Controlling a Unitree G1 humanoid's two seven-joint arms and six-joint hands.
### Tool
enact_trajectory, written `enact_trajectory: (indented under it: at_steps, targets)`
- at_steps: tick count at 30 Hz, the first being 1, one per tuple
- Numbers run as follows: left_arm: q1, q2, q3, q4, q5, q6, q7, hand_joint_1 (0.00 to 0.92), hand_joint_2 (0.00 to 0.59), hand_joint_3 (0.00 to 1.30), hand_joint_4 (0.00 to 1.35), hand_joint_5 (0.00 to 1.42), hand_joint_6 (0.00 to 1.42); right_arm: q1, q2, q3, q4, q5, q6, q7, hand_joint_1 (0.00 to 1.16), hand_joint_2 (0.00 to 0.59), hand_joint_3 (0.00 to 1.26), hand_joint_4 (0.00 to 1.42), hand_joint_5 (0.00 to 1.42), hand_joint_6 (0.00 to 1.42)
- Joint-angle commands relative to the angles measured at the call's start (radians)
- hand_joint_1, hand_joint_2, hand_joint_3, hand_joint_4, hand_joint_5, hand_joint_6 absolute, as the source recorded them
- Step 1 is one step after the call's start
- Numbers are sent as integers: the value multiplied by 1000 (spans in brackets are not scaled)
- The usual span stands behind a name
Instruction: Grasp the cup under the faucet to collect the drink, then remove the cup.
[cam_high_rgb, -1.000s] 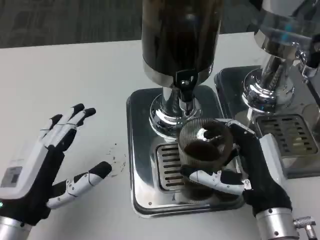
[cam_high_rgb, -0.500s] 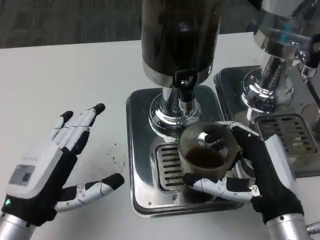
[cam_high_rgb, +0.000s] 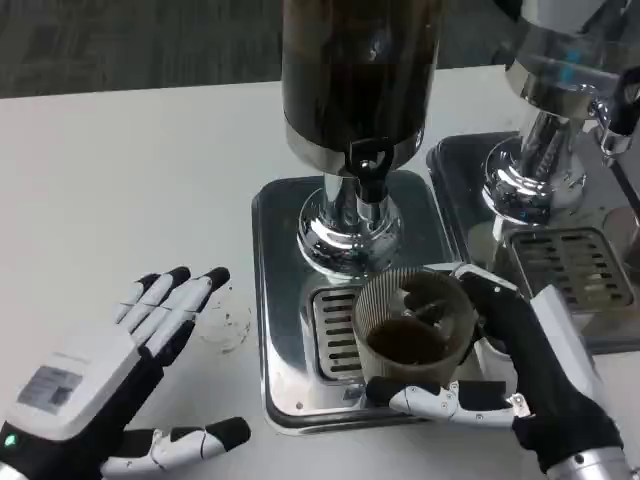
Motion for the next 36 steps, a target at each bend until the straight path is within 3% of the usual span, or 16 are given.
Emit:
enact_trajectory:
  at_steps: [1,7,19,27,36]
  targets:
    - [63,38,21,-42,10,1,-4,0,137,0,0,0,0,18,-13,-7,-87,17,-21,20,1043,98,668,777,808,918]
    - [143,55,50,-104,26,30,-6,0,151,0,0,0,0,31,-44,-9,-134,29,-21,71,1043,104,673,791,809,936]
    - [264,53,95,-214,43,48,1,0,162,0,0,0,0,78,-60,5,-219,62,-26,149,1043,102,678,792,809,947]
    - [314,21,132,-231,56,17,82,0,162,0,0,0,0,129,-62,12,-291,75,-24,168,1043,98,682,792,809,950]
    - [327,6,126,-238,47,35,59,0,164,0,0,0,0,145,-55,25,-300,86,-19,173,1043,97,683,792,818,953]
